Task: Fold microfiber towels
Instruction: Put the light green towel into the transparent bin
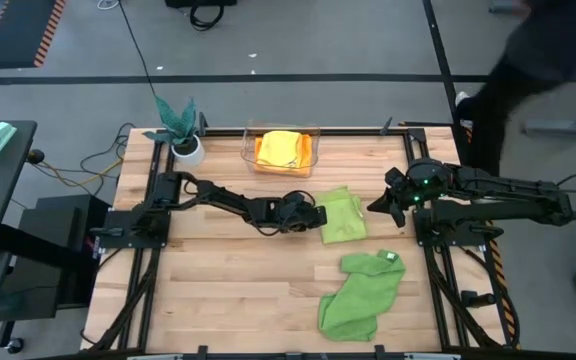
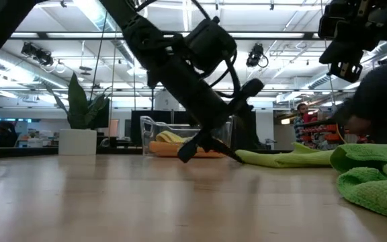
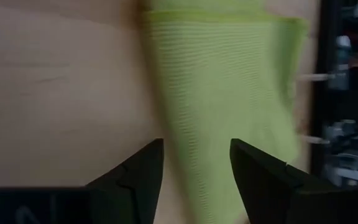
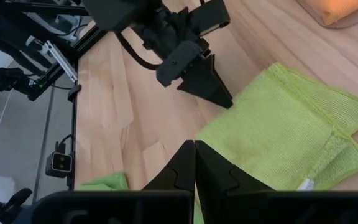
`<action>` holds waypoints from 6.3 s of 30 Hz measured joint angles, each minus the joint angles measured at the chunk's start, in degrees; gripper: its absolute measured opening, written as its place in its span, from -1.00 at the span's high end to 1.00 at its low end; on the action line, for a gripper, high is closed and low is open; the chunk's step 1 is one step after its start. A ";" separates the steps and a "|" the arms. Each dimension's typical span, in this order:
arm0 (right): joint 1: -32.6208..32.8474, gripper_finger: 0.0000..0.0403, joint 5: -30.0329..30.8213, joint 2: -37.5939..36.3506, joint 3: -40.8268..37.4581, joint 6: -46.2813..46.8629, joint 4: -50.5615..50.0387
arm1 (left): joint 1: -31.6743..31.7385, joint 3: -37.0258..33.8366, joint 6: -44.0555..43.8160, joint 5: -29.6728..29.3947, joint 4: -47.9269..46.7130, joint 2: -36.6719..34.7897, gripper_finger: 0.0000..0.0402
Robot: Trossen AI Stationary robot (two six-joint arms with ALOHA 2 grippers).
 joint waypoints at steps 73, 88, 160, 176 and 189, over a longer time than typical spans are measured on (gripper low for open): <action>4.35 0.94 0.02 1.07 0.00 8.39 -1.05 | 2.29 25.04 6.67 -2.90 -1.78 19.23 0.56; 4.35 0.95 0.46 1.07 0.00 9.78 0.26 | 2.21 25.06 12.13 -2.44 -1.62 19.36 0.94; -6.93 0.96 4.81 3.71 -0.02 3.56 -3.66 | 27.28 47.78 43.26 8.86 -38.91 -3.81 0.98; -6.93 0.97 6.21 3.71 -0.02 6.16 -2.78 | 34.20 47.63 46.79 15.52 -60.62 -2.30 0.98; -6.86 0.97 6.08 4.89 -0.02 7.47 -1.71 | 34.55 47.55 51.00 18.13 -75.34 0.86 0.98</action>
